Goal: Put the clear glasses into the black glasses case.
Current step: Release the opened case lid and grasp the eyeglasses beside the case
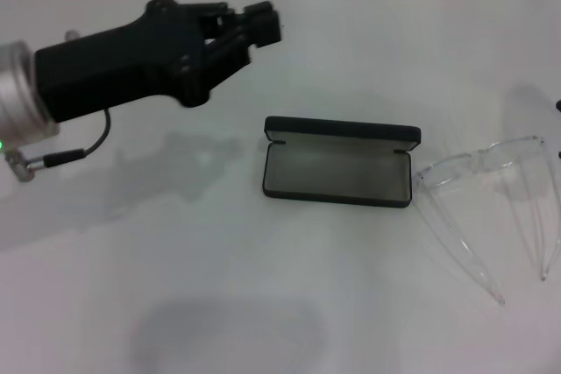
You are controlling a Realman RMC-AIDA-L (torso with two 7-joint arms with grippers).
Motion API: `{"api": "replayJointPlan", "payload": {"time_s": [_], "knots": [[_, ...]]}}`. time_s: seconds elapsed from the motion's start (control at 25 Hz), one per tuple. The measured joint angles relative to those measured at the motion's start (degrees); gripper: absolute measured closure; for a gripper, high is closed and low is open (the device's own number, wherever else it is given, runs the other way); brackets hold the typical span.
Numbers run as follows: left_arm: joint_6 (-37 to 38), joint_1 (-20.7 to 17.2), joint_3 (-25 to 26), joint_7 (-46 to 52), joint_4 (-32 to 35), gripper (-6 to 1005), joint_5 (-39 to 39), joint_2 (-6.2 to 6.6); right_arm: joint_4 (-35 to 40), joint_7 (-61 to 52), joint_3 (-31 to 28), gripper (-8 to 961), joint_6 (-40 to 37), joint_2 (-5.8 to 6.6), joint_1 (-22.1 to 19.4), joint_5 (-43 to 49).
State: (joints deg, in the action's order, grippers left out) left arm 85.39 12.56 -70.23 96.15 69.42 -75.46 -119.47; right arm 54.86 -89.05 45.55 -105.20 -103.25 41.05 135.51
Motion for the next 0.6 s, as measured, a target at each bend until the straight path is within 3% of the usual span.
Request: {"api": "replayJointPlan", "payload": {"time_s": [0.2,0.36,0.6], "knots": [[10.5,0.6,5.6,-13.0,-13.1,906,4.0,-0.08,3.0,-0.9,7.9,235,0.0,-2.23,5.5,6.1],[12.1,0.2,5.9,-17.4,-17.2,904,5.0,-0.24,4.6,-1.1,12.4,236,0.6,-3.56,8.7,7.5],[12.5,0.8,5.7,-19.9,-21.0,902,4.6,-0.31,3.4,-1.0,19.5,235,6.2,-6.72,11.5,12.2]]}}
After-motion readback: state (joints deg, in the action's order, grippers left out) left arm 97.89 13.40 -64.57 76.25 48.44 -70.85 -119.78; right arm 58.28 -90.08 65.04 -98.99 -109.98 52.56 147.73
